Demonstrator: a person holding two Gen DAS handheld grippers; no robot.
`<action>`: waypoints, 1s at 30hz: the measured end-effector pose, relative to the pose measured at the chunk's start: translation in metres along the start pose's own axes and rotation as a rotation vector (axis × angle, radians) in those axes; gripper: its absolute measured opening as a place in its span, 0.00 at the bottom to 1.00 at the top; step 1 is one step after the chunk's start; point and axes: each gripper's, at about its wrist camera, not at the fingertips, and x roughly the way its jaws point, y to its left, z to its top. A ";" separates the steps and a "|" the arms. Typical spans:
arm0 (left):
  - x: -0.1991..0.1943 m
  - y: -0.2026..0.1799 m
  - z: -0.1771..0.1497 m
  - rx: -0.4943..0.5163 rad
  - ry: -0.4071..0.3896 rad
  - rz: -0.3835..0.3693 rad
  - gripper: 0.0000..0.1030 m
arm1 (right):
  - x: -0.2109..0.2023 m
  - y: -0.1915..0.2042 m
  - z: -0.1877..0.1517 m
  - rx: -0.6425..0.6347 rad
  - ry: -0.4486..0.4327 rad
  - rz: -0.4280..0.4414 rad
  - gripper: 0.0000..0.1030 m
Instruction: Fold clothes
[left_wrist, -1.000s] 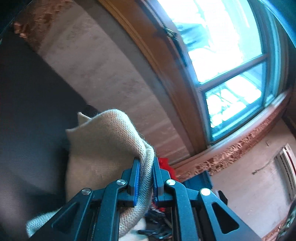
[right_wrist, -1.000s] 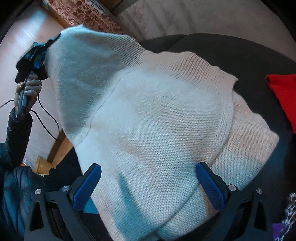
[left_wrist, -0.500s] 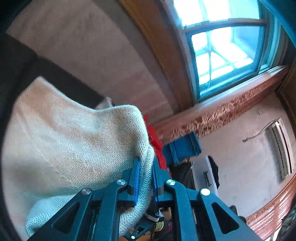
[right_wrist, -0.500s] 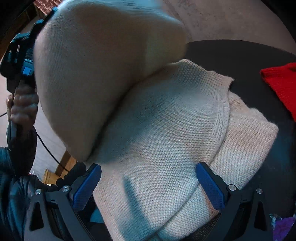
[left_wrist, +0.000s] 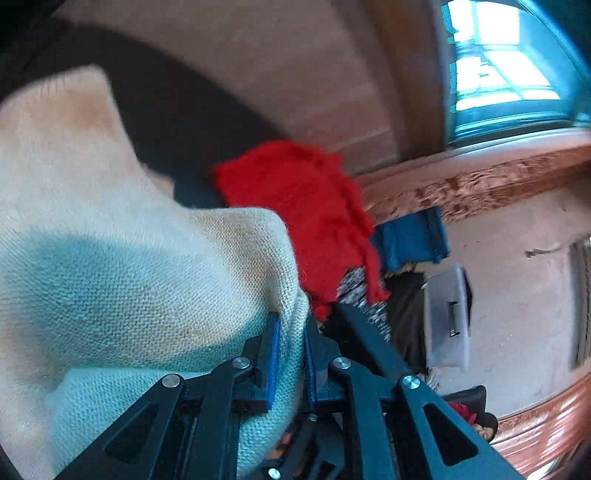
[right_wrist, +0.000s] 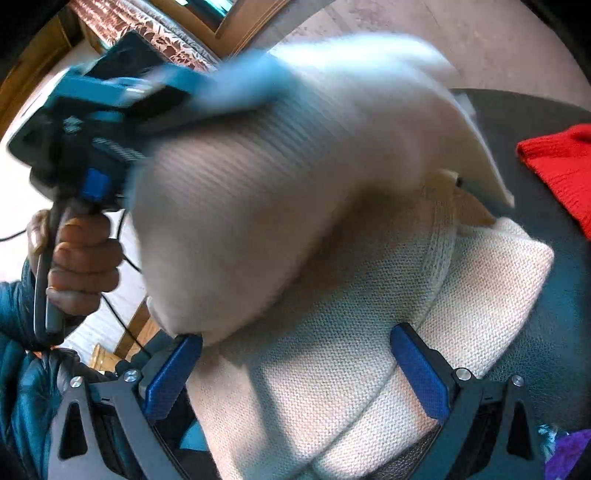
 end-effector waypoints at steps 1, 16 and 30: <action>0.006 0.001 0.001 -0.012 0.023 0.017 0.10 | 0.000 0.002 0.000 -0.003 0.005 -0.015 1.00; -0.075 -0.044 0.001 0.089 -0.001 -0.148 0.21 | -0.038 0.028 -0.023 -0.020 0.060 -0.169 1.00; -0.170 0.066 -0.067 0.145 -0.201 -0.077 0.22 | -0.047 0.075 0.076 -0.128 0.031 -0.085 1.00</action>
